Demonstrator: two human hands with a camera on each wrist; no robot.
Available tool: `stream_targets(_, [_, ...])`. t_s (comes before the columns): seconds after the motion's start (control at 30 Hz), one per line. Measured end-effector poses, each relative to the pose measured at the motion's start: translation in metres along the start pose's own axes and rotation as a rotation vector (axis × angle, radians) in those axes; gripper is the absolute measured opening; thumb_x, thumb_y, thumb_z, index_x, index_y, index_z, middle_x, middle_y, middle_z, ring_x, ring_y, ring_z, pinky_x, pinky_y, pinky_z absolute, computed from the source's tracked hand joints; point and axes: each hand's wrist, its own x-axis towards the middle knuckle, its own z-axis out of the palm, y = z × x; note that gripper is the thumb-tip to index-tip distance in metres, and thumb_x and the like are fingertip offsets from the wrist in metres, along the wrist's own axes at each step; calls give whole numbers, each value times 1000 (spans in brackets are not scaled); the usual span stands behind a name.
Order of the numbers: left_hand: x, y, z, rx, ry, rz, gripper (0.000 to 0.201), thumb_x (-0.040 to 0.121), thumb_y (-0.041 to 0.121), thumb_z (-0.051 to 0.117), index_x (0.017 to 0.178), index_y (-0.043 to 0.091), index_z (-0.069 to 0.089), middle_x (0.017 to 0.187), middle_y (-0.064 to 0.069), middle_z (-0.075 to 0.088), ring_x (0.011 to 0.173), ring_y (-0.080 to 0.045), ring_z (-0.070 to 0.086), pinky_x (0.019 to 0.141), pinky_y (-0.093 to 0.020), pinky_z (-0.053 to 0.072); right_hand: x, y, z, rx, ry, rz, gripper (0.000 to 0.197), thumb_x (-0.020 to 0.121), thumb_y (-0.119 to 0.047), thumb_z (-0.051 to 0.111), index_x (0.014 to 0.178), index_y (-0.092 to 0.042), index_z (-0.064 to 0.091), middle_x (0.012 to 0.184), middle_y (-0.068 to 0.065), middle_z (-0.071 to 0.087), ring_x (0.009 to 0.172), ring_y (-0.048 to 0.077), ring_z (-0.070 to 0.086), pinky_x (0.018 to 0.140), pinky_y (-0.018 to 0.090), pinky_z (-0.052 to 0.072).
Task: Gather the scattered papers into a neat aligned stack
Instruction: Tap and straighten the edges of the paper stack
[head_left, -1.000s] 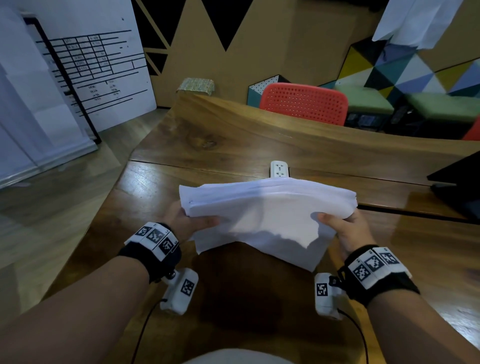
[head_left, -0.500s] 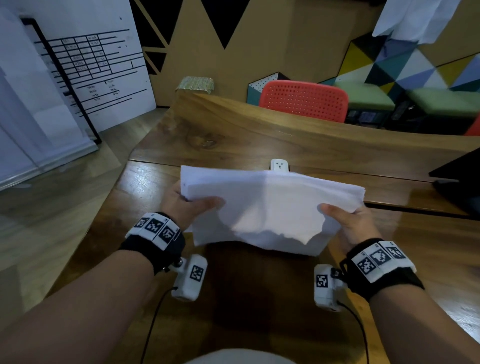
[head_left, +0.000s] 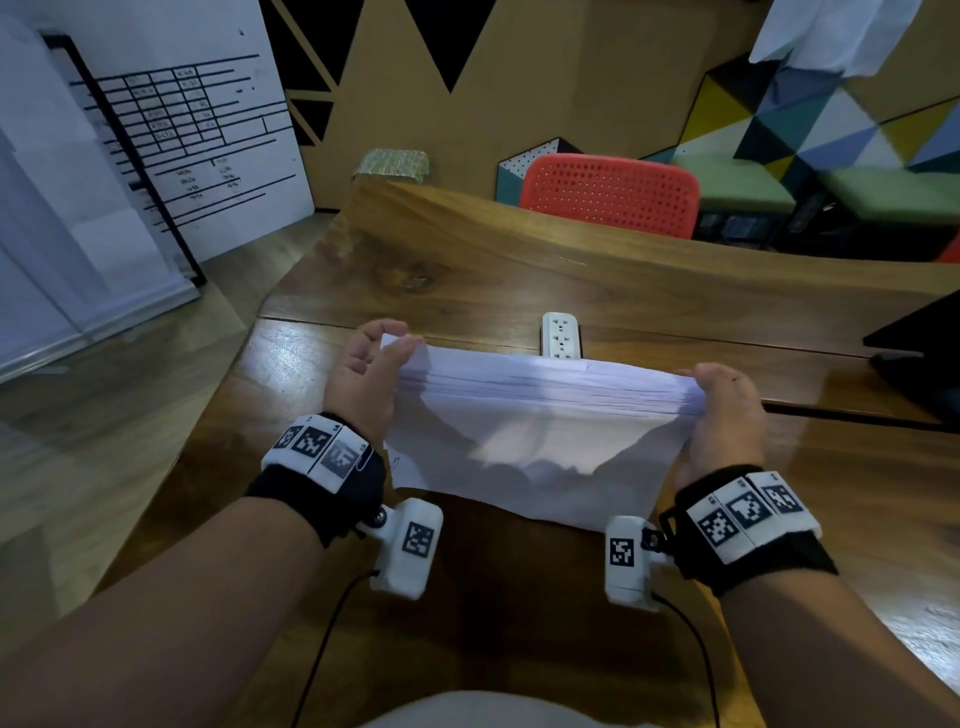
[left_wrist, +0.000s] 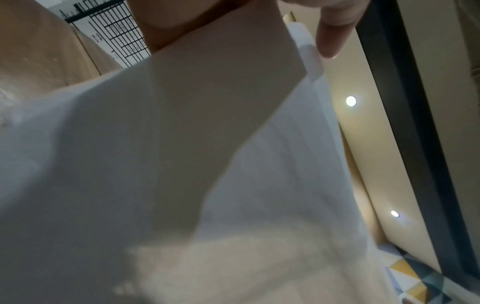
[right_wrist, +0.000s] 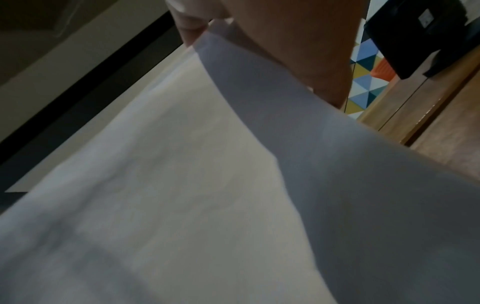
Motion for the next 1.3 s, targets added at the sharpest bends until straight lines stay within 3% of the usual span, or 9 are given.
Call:
stream_targets(0.17, [-3, -2, 0, -67, 8, -1, 3, 73, 23, 70, 72, 24, 68, 69, 8, 70, 65, -14, 62, 71, -41, 51, -1, 6, 2, -29, 32, -184, 21, 85, -13, 61, 72, -29, 54, 77, -10, 54, 71, 6, 50, 71, 23, 42])
stream_targets(0.57, [1, 1, 7, -88, 49, -27, 8, 62, 14, 61, 59, 17, 54, 89, 9, 71, 76, -17, 61, 75, -40, 48, -3, -3, 2, -74, -24, -149, 17, 84, -20, 65, 71, -29, 59, 79, -10, 58, 81, 10, 54, 85, 32, 45])
stream_targets(0.67, [4, -2, 7, -100, 42, -16, 11, 62, 9, 58, 65, 20, 57, 94, 6, 68, 78, -17, 61, 82, -42, 47, -6, -7, -2, 2, -127, -90, 11, 72, -39, 73, 72, -31, 65, 85, -7, 60, 90, 18, 57, 87, 37, 47])
stream_targets(0.73, [6, -4, 4, -96, 12, -32, 17, 65, 8, 57, 61, 23, 62, 96, 6, 67, 83, -19, 59, 84, -42, 46, -6, -8, -6, 35, -224, -73, 9, 78, -23, 69, 81, -29, 63, 87, -3, 59, 76, 14, 63, 69, 30, 54])
stream_targets(0.8, [8, -7, 1, -80, -12, -48, 23, 71, 3, 54, 60, 22, 60, 96, 5, 66, 83, -17, 58, 80, -38, 45, -5, -7, -12, 51, -293, -74, 20, 78, -9, 66, 88, -24, 59, 87, -3, 59, 62, 4, 65, 54, 22, 54])
stream_targets(0.93, [9, -6, 3, -80, -31, -80, 30, 81, -5, 41, 68, 19, 53, 92, 0, 64, 77, -18, 55, 66, -30, 43, -5, -3, -18, 74, -370, -27, 60, 50, -36, 88, 100, -30, 57, 90, -5, 63, 72, 8, 68, 57, 20, 54])
stream_targets(1.1, [8, -3, 1, -24, -83, -79, 43, 59, 47, 73, 77, 27, 40, 88, 1, 58, 66, -10, 57, 56, -25, 45, -1, 6, -22, 65, -396, 13, 94, 20, -38, 94, 105, -31, 54, 92, -4, 67, 78, 7, 70, 64, 22, 56])
stream_targets(1.17, [8, -7, -2, 64, -116, -14, 85, 21, 76, 73, 86, 33, 40, 81, 2, 47, 60, -10, 52, 51, -20, 45, -2, 6, -22, -36, -388, 6, 80, 33, -18, 93, 103, -30, 55, 97, -2, 65, 91, 15, 69, 71, 28, 57])
stream_targets(1.3, [11, -11, -5, 130, -205, 56, 98, 12, 83, 68, 96, 41, 40, 86, -1, 45, 84, -14, 53, 76, -26, 48, -4, 4, -15, -155, -215, 17, 35, 65, -2, 79, 87, -23, 61, 97, 5, 69, 102, 33, 65, 93, 49, 51])
